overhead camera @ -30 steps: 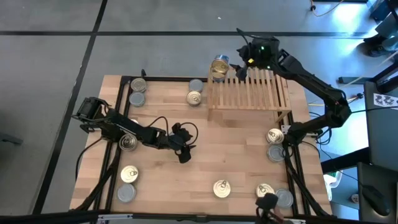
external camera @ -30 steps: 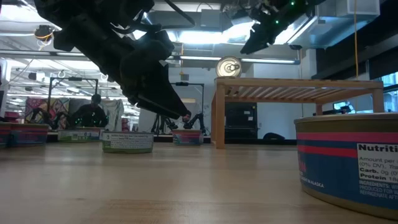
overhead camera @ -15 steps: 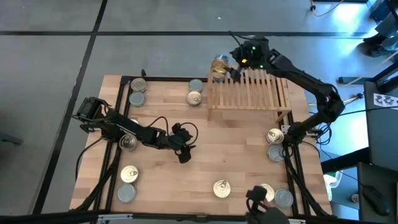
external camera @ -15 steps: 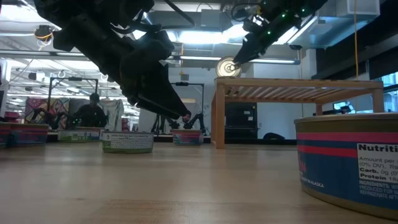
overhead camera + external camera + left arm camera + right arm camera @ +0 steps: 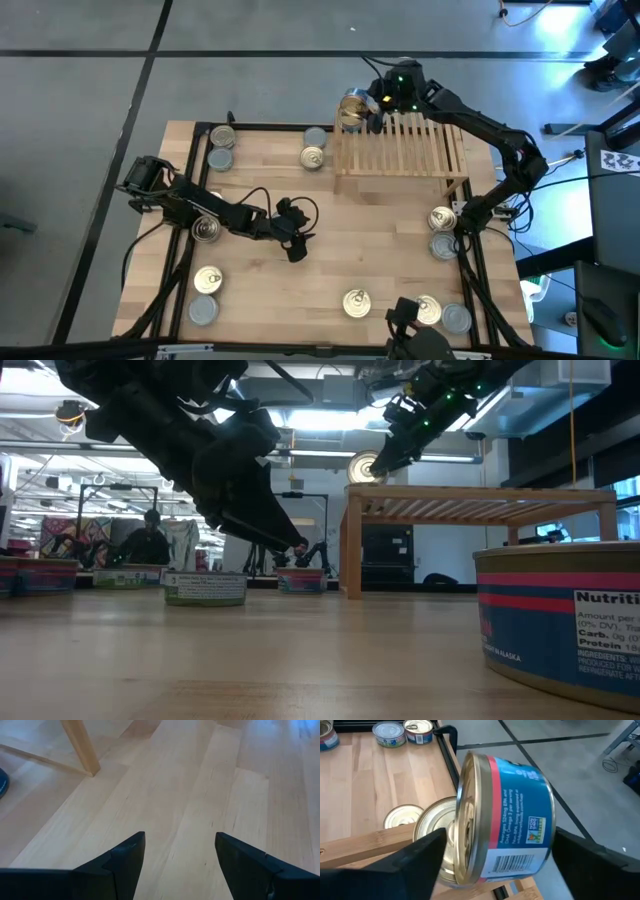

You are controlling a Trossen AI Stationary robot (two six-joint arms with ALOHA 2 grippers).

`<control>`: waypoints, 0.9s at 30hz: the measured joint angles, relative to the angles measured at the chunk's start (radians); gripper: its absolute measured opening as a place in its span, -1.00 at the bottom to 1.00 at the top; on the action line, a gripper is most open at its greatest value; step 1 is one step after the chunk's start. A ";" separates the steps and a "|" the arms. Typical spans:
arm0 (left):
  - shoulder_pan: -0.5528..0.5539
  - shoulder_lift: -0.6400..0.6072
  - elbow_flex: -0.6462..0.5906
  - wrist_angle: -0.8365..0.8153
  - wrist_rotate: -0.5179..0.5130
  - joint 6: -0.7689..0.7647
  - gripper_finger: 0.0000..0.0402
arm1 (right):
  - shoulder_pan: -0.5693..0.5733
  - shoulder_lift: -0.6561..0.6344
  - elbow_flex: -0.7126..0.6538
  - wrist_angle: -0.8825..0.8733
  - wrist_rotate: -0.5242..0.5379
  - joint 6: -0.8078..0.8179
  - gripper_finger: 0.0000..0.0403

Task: Stack canned seafood by type on shelf
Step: Stack the blue-pink tuna can on top of the blue-pink tuna can on the shelf

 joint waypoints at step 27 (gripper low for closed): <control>-0.014 -0.002 0.139 -0.036 -0.003 0.294 0.19 | 0.310 -0.261 0.000 -0.261 0.061 -0.044 -0.04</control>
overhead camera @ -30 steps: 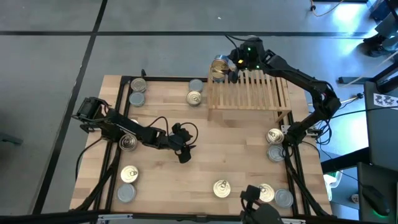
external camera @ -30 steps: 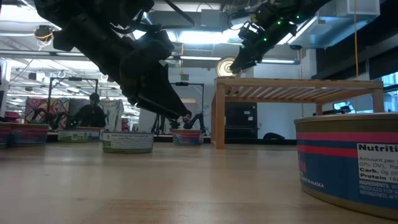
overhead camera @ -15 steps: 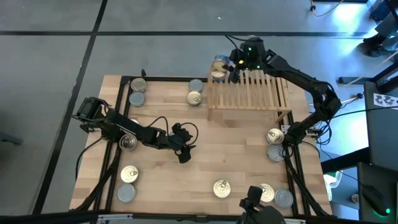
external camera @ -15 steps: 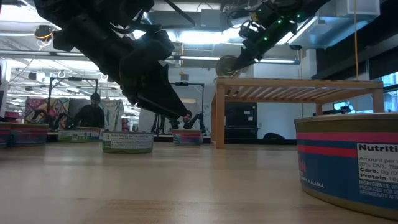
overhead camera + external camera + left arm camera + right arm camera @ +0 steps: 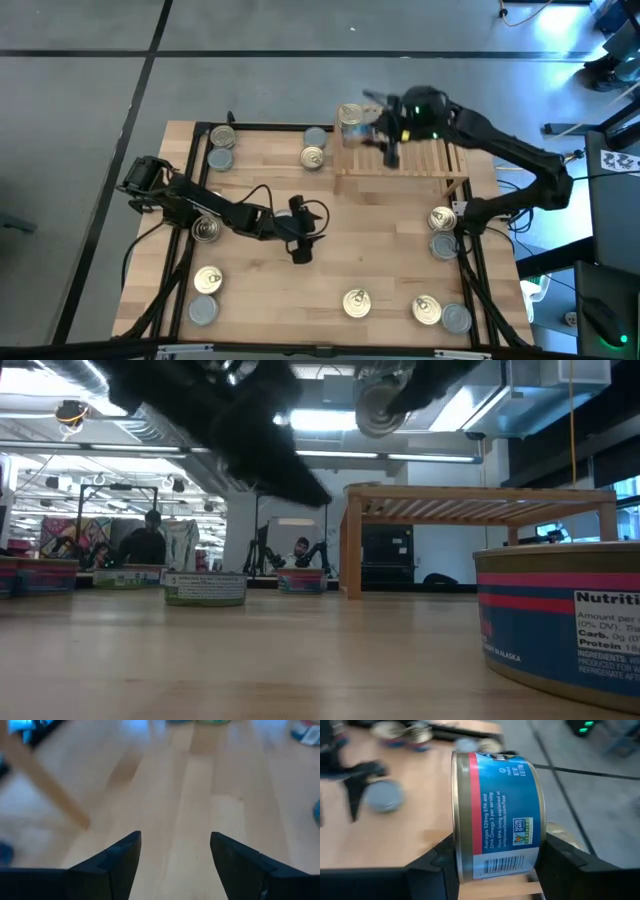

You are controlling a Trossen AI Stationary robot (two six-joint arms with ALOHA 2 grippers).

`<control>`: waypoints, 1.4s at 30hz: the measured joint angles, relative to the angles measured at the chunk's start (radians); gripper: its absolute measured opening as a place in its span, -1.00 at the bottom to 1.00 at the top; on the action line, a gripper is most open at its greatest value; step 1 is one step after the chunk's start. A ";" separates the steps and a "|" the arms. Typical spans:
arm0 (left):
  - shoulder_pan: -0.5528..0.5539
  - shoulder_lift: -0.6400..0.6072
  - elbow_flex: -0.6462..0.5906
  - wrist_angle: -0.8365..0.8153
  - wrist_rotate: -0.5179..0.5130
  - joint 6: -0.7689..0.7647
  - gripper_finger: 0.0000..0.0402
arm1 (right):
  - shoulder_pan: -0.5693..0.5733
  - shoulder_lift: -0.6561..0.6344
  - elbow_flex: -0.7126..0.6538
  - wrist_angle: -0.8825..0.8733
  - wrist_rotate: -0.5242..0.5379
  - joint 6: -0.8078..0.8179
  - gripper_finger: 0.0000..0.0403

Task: Stack canned seafood by type on shelf
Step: Stack the blue-pink tuna can on top of the blue-pink tuna can on the shelf

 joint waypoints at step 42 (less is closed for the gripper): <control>-0.112 -0.001 0.216 0.244 -0.478 2.061 0.19 | 0.266 0.082 -0.031 0.120 -0.419 0.830 -0.04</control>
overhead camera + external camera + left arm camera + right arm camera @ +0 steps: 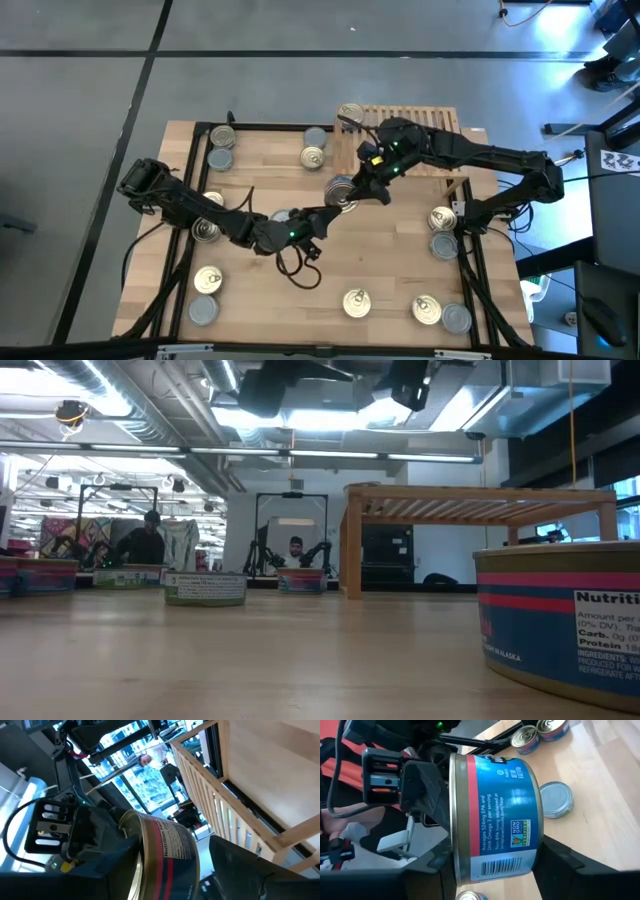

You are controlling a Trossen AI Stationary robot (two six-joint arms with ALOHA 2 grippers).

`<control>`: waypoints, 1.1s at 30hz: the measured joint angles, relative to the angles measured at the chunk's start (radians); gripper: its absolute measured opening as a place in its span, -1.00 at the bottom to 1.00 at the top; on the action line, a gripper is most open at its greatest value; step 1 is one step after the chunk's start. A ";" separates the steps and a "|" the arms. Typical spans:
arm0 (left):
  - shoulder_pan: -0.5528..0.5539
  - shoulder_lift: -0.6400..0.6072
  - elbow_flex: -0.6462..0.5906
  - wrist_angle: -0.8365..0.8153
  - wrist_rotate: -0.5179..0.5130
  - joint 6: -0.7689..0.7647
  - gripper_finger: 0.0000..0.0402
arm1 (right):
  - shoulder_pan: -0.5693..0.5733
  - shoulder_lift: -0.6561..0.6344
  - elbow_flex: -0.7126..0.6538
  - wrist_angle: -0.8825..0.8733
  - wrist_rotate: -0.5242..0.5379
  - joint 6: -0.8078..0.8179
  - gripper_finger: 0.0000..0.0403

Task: Stack canned seafood by type on shelf
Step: Stack the blue-pink tuna can on top of the blue-pink tuna can on the shelf

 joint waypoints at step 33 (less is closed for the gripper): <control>0.005 0.002 -0.002 0.143 0.025 -0.423 -0.11 | 0.013 -0.069 0.001 -0.061 -0.063 -0.129 0.79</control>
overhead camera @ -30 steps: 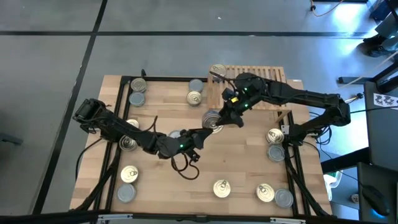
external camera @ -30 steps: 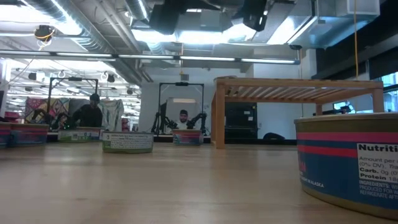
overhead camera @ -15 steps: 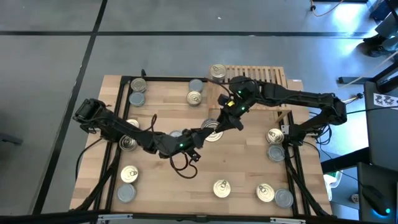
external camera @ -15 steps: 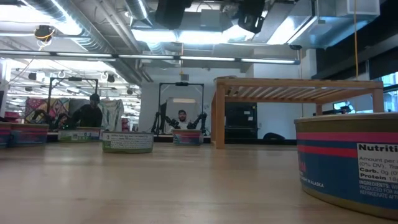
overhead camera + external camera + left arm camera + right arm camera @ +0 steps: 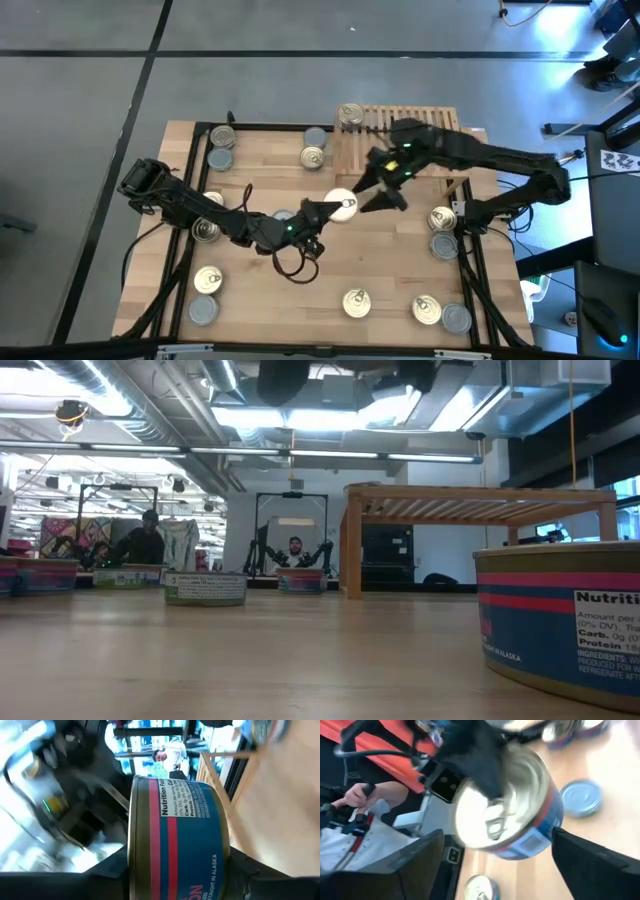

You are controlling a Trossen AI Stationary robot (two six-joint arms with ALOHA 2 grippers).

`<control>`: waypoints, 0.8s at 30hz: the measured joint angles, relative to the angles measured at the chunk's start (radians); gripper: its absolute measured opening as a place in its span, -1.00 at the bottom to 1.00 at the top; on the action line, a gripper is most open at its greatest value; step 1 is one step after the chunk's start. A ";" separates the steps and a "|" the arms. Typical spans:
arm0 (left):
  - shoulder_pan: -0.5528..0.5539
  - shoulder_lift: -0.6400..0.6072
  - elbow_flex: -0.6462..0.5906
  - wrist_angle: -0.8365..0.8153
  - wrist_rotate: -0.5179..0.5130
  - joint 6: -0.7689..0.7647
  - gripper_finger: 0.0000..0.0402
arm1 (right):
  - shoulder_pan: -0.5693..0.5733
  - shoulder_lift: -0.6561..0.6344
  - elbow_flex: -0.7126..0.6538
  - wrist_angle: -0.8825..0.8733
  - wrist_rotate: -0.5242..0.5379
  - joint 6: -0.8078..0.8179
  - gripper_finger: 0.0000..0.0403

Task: Stack canned seafood by type on shelf
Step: Stack the blue-pink tuna can on top of the blue-pink tuna can on the shelf

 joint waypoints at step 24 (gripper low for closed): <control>0.513 0.000 0.322 -0.726 0.399 -1.110 -0.11 | 0.001 -0.418 0.000 -0.360 0.842 -0.182 0.88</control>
